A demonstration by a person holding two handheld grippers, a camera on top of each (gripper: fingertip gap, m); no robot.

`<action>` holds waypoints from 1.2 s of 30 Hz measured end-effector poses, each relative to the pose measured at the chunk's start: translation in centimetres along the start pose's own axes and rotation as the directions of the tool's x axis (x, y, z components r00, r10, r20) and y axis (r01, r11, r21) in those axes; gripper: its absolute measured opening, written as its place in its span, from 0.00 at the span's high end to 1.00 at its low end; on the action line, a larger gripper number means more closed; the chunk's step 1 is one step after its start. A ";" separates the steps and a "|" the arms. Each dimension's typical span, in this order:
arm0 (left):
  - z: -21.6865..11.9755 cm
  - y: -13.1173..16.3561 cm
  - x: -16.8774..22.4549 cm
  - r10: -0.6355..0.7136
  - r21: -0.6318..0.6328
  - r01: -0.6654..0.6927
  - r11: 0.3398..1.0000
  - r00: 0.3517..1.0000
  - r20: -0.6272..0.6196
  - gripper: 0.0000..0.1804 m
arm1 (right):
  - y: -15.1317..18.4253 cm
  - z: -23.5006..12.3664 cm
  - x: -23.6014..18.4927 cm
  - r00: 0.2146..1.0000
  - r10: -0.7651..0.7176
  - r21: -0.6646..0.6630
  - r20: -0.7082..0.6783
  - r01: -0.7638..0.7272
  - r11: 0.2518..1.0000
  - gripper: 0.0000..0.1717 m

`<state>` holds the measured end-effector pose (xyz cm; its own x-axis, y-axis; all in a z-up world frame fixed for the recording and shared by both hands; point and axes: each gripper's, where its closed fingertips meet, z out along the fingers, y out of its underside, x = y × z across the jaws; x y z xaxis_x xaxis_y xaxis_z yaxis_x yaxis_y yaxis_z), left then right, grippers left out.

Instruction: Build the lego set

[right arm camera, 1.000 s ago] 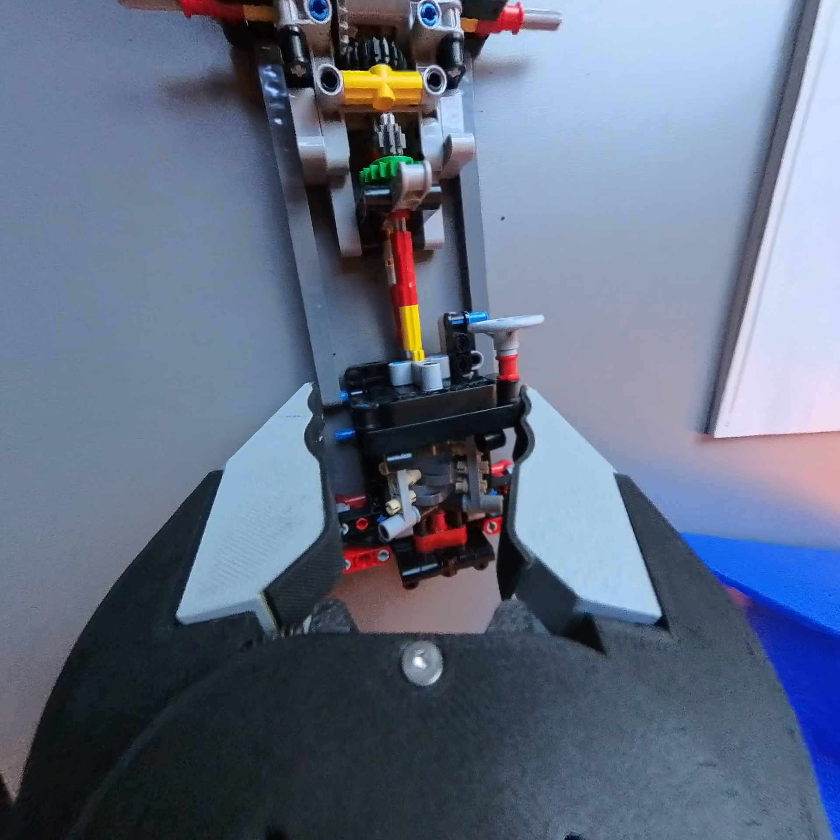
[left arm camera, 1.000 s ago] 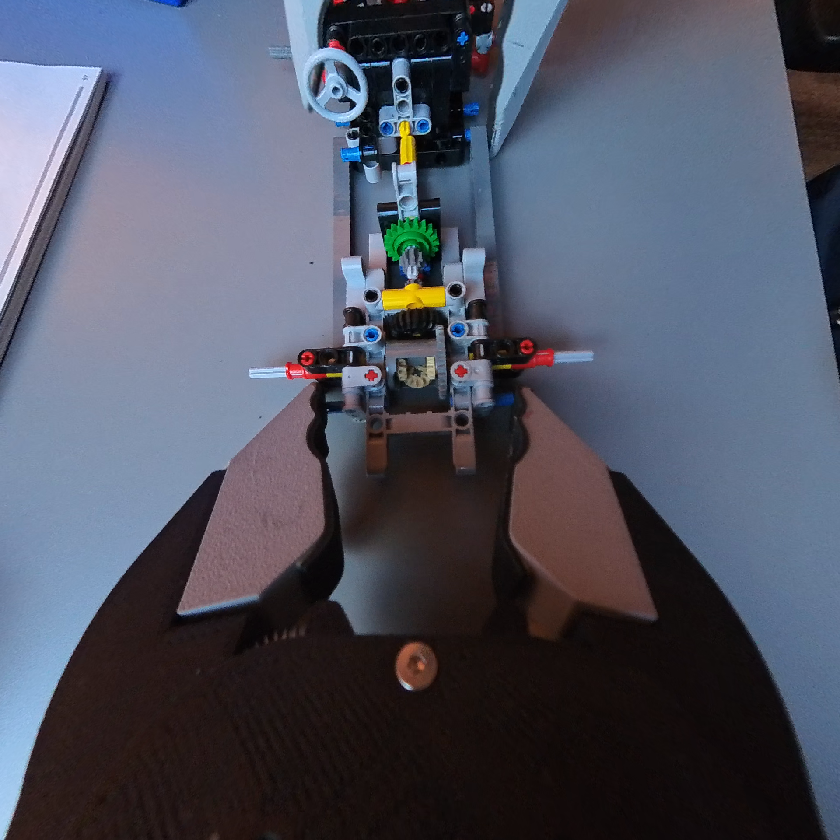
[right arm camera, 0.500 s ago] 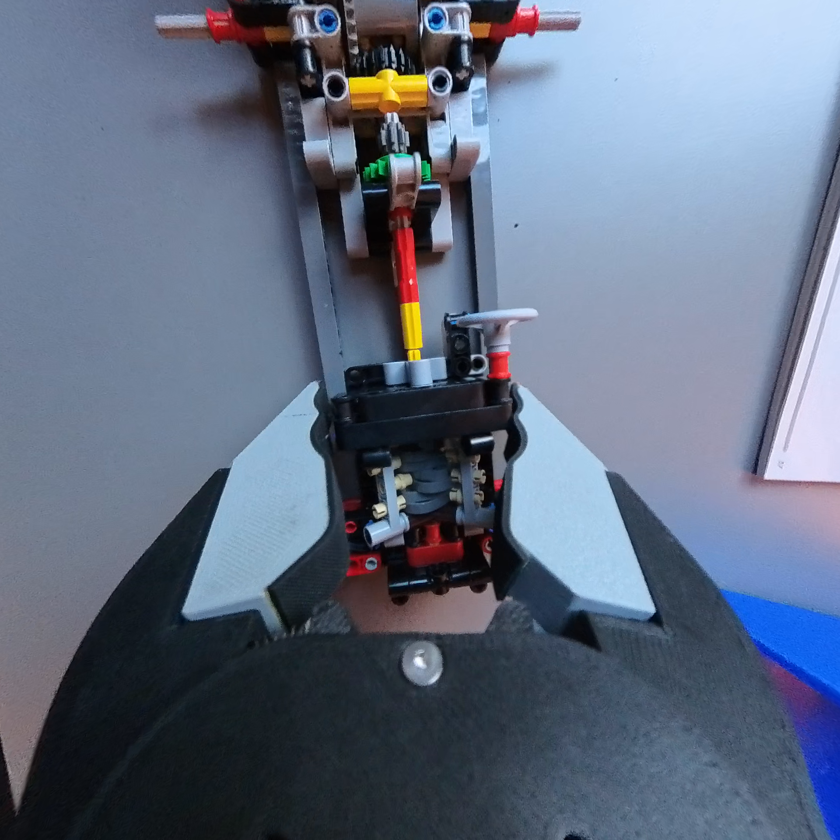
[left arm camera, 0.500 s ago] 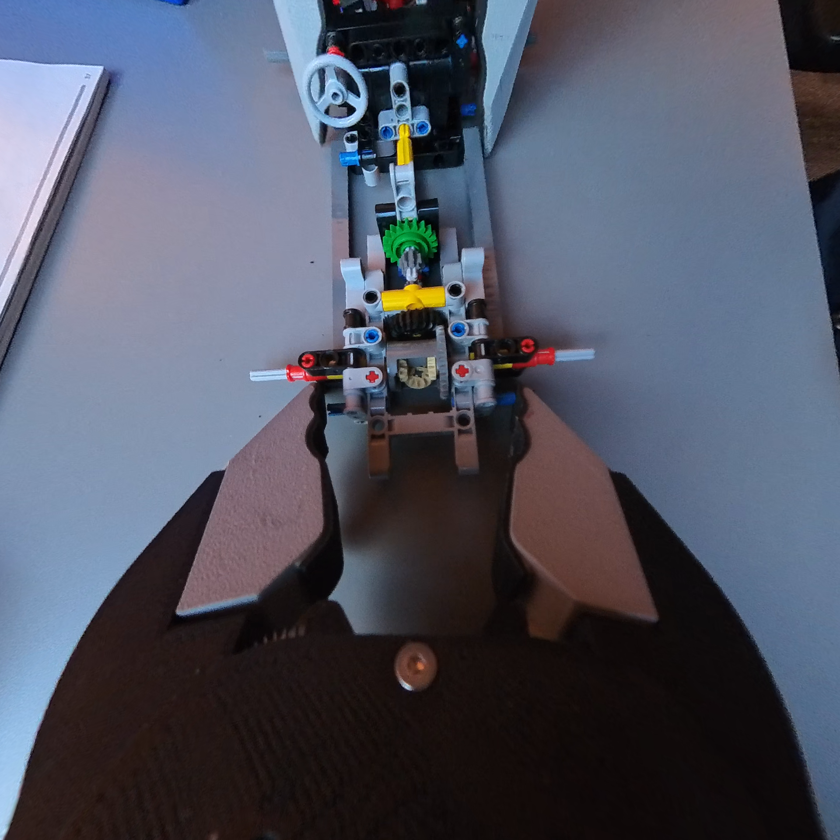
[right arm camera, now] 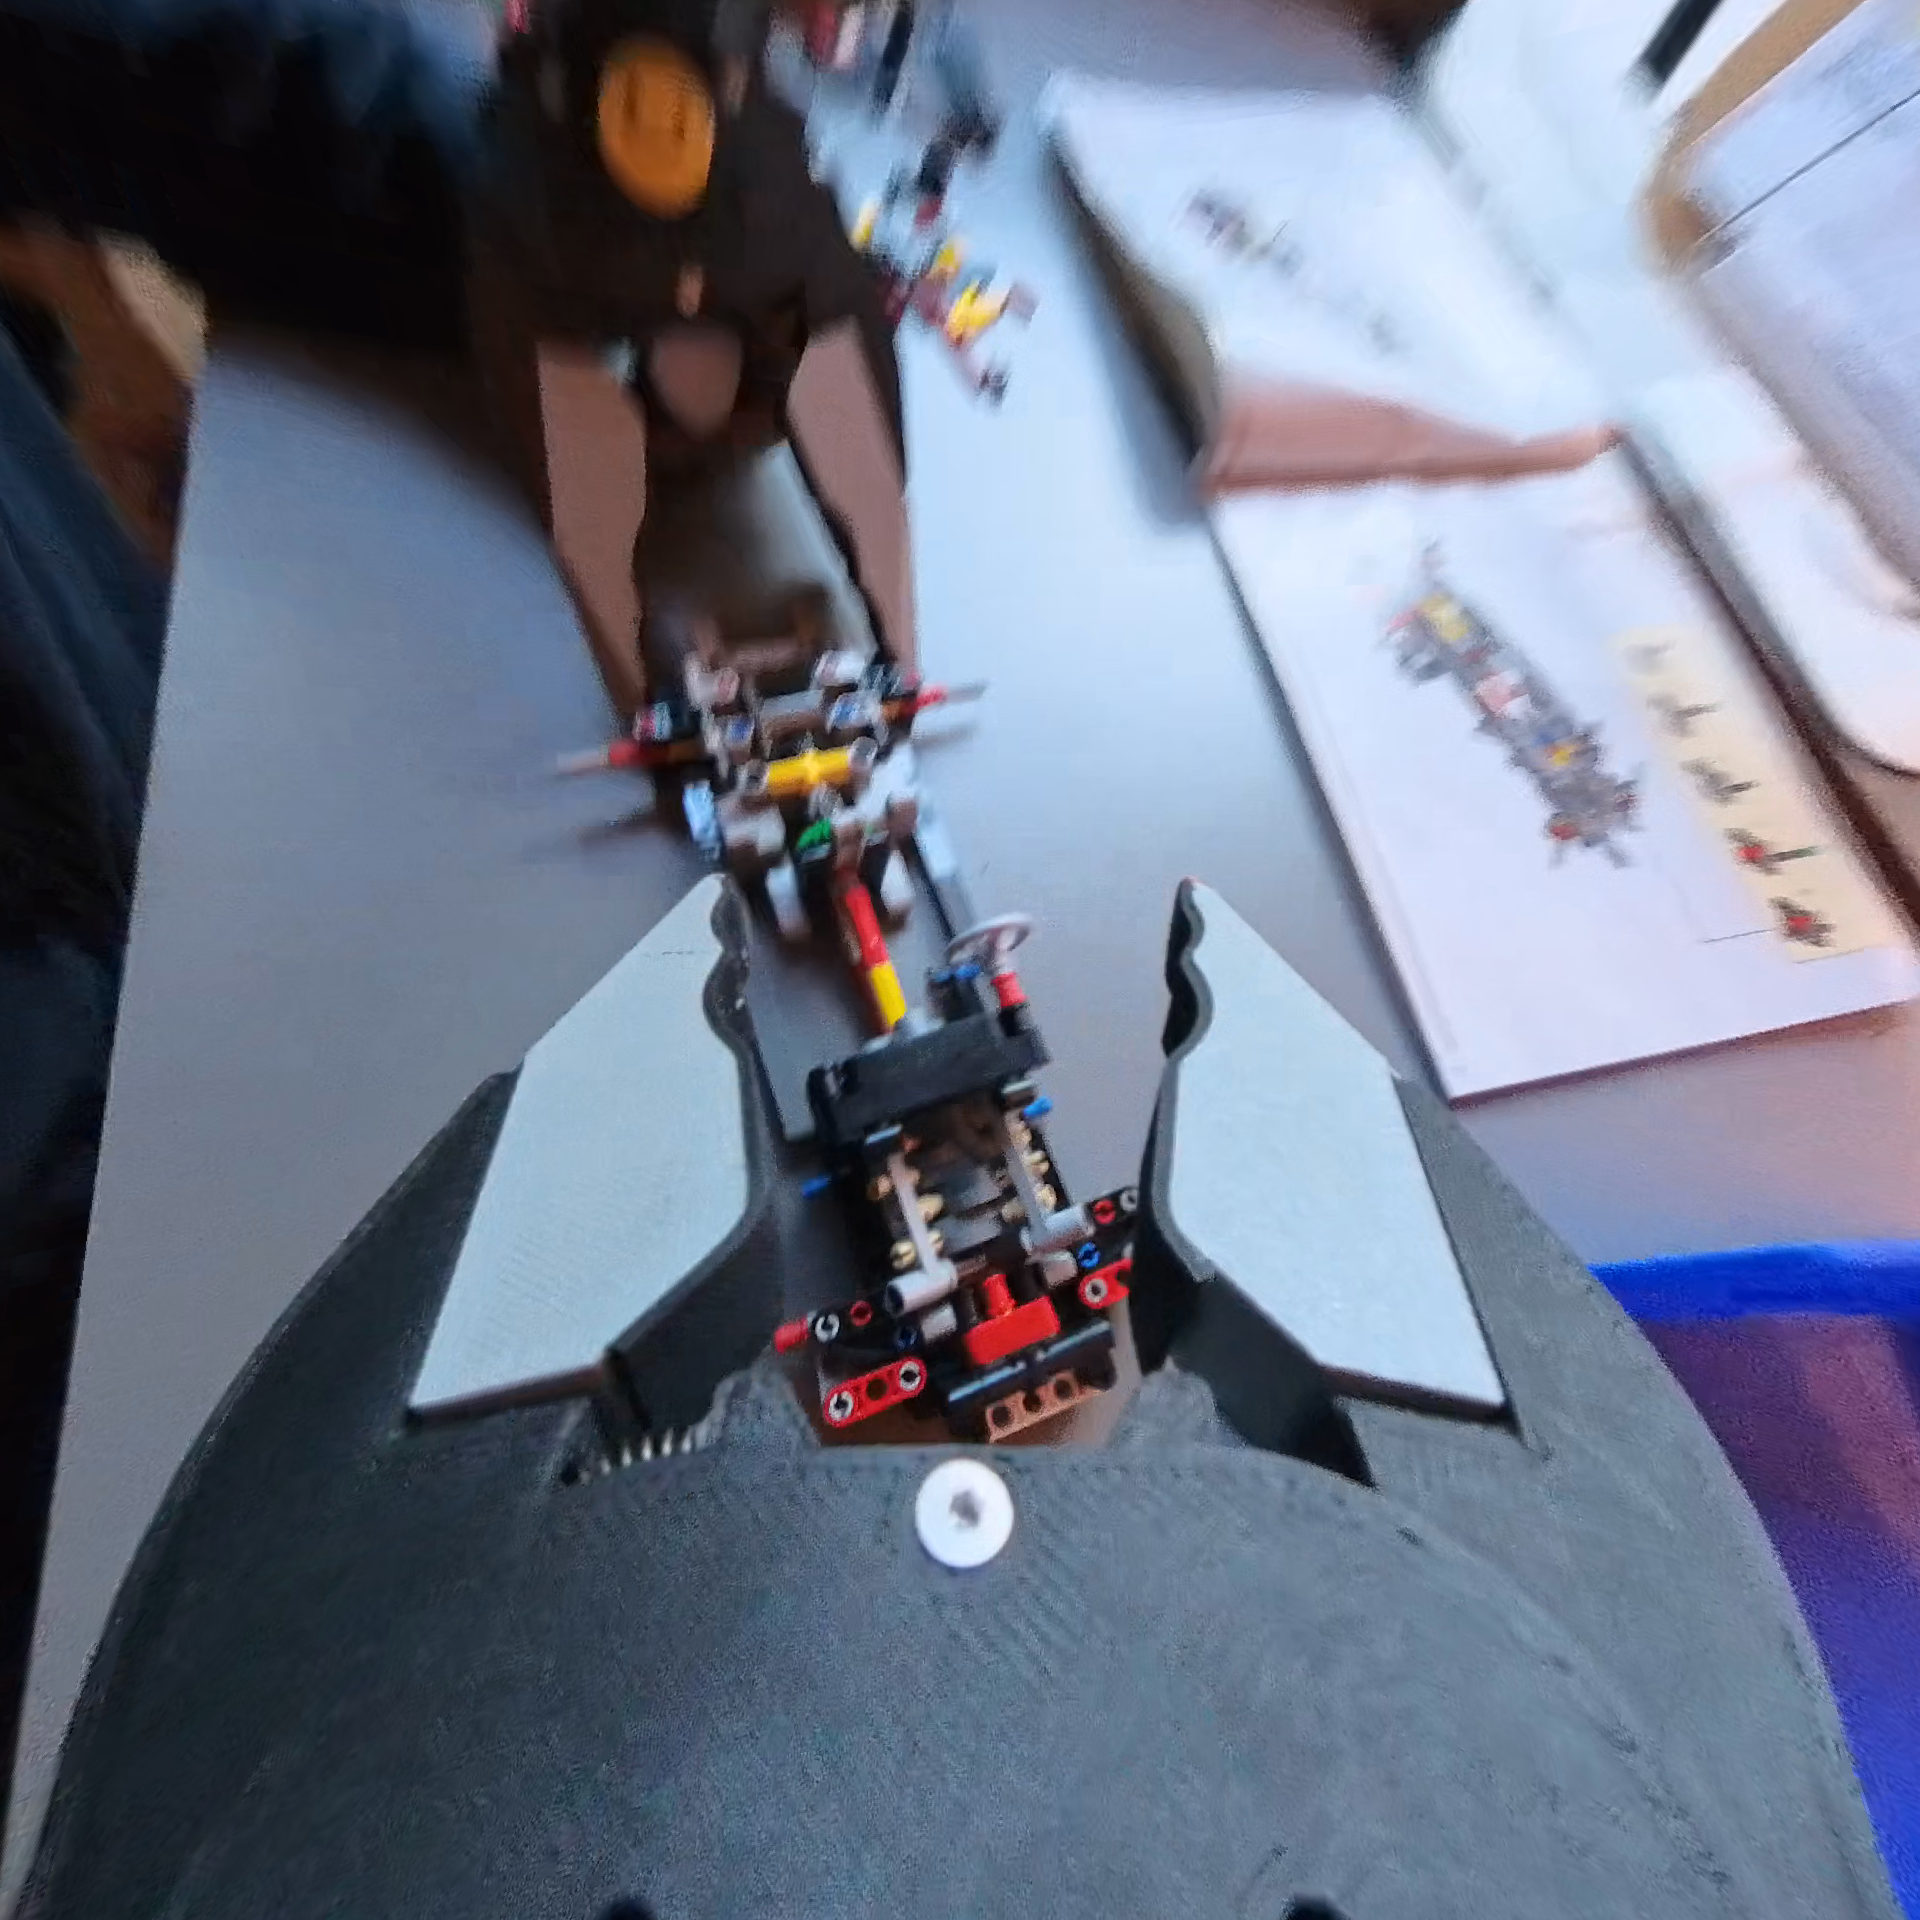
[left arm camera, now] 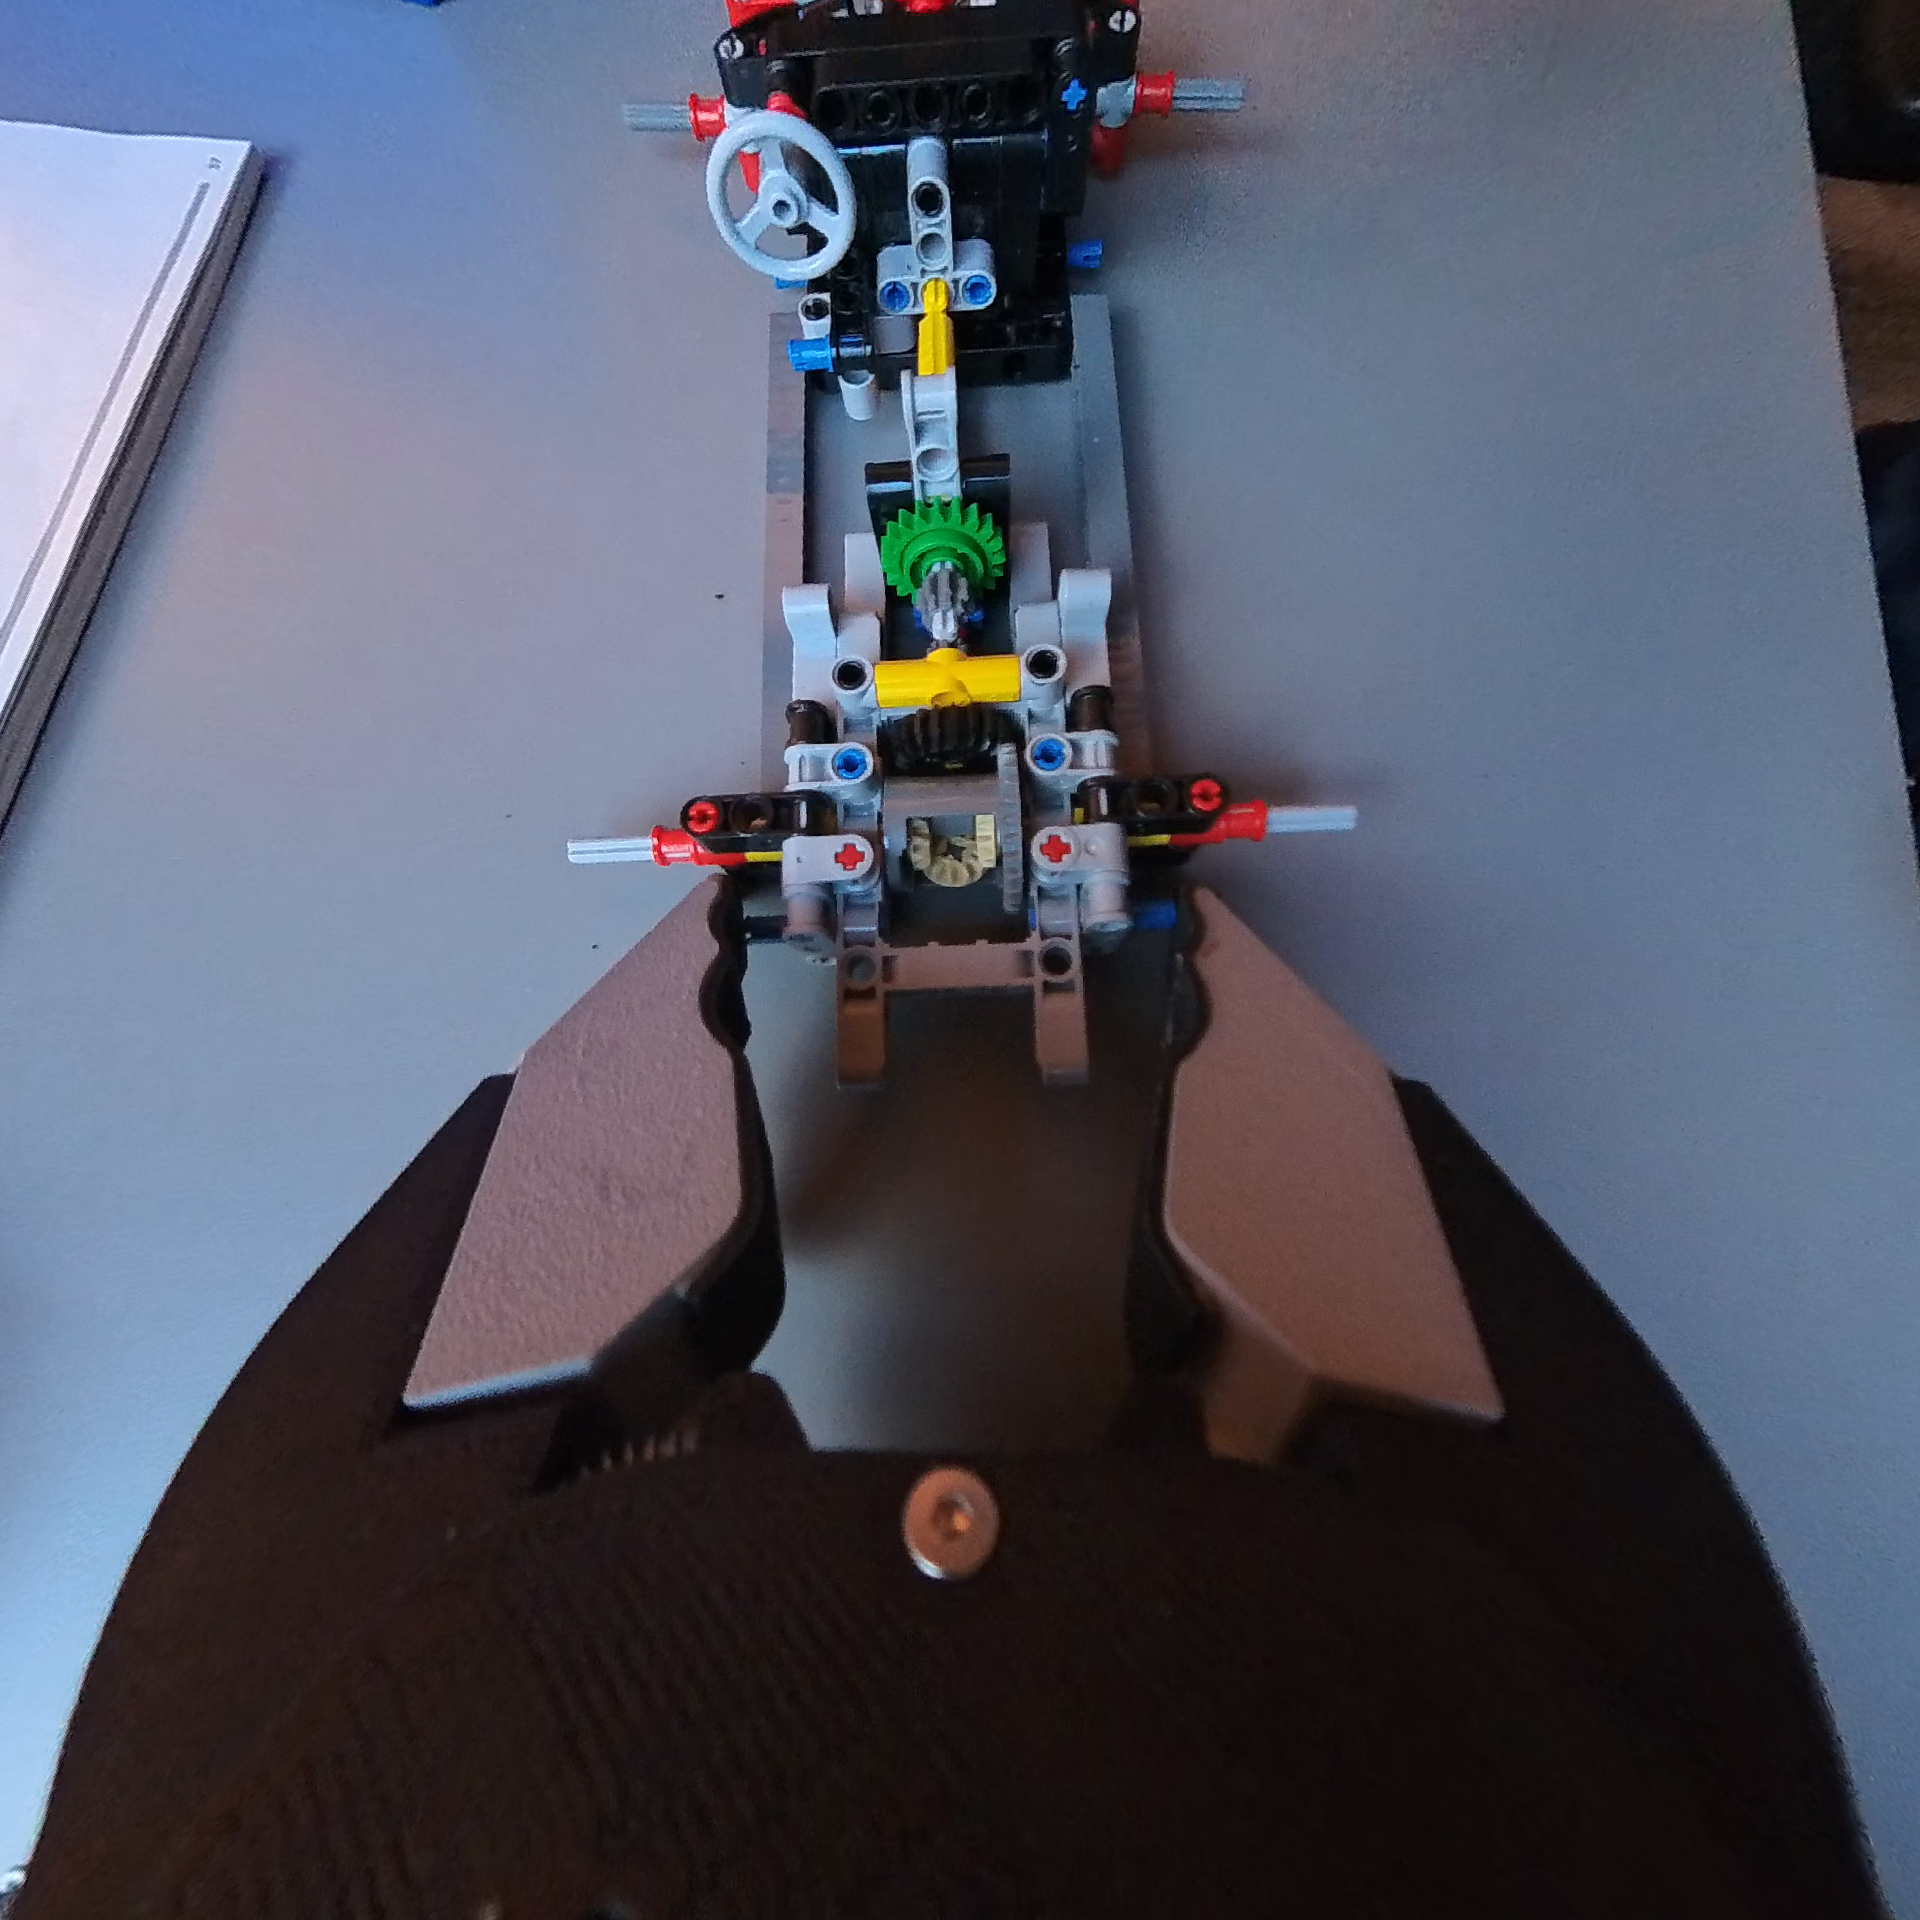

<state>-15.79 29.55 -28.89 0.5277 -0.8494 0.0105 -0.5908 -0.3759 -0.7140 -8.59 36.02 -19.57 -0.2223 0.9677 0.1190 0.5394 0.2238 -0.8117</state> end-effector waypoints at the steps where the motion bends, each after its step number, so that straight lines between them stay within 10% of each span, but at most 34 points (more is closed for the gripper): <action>1: 0.0 0.0 0.0 -0.001 0.000 0.001 1.000 1.000 0.001 0.55 | -1.0 -0.9 0.7 0.999 0.036 0.089 -0.028 -0.033 0.995 0.54; 12: 0.0 0.0 0.0 -0.003 0.000 0.003 1.000 1.000 0.002 0.55 | -4.2 -9.3 8.1 0.950 0.311 0.747 -0.014 -0.197 0.636 0.60; 22: 0.0 0.0 0.0 -0.004 0.000 0.004 1.000 1.000 0.000 0.55 | -1.5 -3.9 7.5 0.968 0.235 0.557 -0.085 -0.149 0.817 0.59; 36: 0.0 0.0 0.1 -0.003 0.001 0.003 1.000 1.000 0.000 0.55 | 0.2 -2.3 7.8 0.962 0.268 0.521 -0.043 -0.207 0.828 0.60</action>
<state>-15.77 29.50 -28.90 0.5297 -0.8481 0.0124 -0.5888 -0.3783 -0.7143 -8.39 43.88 -17.48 -0.0340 0.9963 -0.0786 0.0693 -0.0761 -0.9947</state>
